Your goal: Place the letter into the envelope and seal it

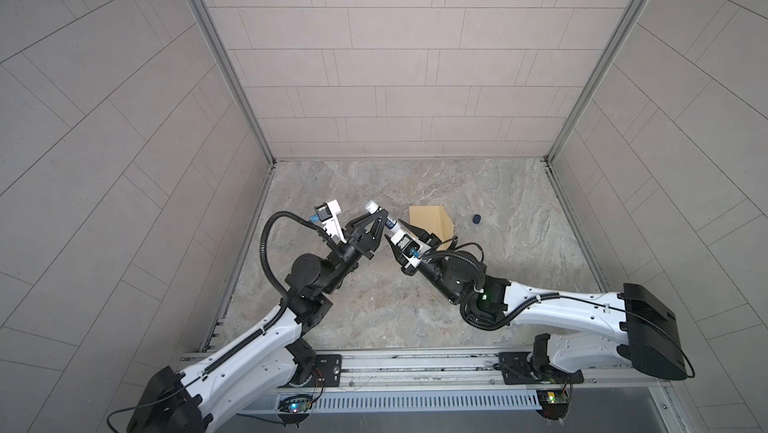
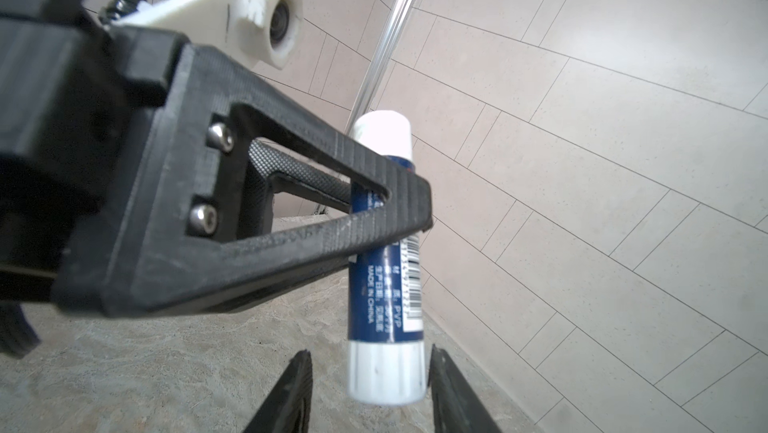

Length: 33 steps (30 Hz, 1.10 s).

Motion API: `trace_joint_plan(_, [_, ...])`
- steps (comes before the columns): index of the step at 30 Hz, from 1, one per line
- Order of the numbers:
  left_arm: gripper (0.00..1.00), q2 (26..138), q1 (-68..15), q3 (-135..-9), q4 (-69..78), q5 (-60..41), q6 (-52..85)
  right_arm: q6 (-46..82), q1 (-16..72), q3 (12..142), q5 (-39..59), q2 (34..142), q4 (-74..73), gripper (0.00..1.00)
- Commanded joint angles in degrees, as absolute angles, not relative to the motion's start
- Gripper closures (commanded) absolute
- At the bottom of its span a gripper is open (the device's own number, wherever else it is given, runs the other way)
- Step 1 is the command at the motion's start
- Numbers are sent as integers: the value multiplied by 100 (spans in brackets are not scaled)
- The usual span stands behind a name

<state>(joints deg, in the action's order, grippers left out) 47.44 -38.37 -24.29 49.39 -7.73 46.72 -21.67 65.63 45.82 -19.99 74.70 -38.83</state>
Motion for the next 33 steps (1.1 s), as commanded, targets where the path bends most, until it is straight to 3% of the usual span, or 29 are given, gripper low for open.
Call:
trace_joint_plan(1, [100, 4637, -3850, -2495, 5141, -772, 4685, -2238, 6609, 4779, -2169, 7512, -4071, 58])
trace_joint_plan(5, [100, 4655, -3853, -2496, 5137, -785, 4686, -2182, 6618, 4790, -2240, 7530, -4106, 64])
trace_joint_plan(16, [100, 4677, -3855, -2496, 5148, -849, 4602, -1713, 6560, 4867, -2196, 7369, -3776, 100])
trace_joint_plan(18, [100, 4679, -3853, -2481, 5187, -939, 4494, -1325, 6394, 4909, -1747, 7170, -3425, 100])
trace_joint_plan(22, [100, 4655, -3855, -2348, 5685, -1276, 4201, 534, 5263, 5199, 820, 6815, -2488, 100])
trace_joint_plan(26, [100, 4683, -3852, -2276, 6122, -1761, 3889, 2749, 4031, 5388, 3575, 7122, -3179, 100])
trace_joint_plan(29, [100, 4712, -3850, -2284, 6290, -2008, 3857, 3859, 3710, 5437, 4589, 7441, -4110, 100])
trace_joint_plan(33, [100, 4763, -3857, -2310, 6425, -2210, 3889, 4812, 3621, 5601, 5238, 7882, -4916, 100])
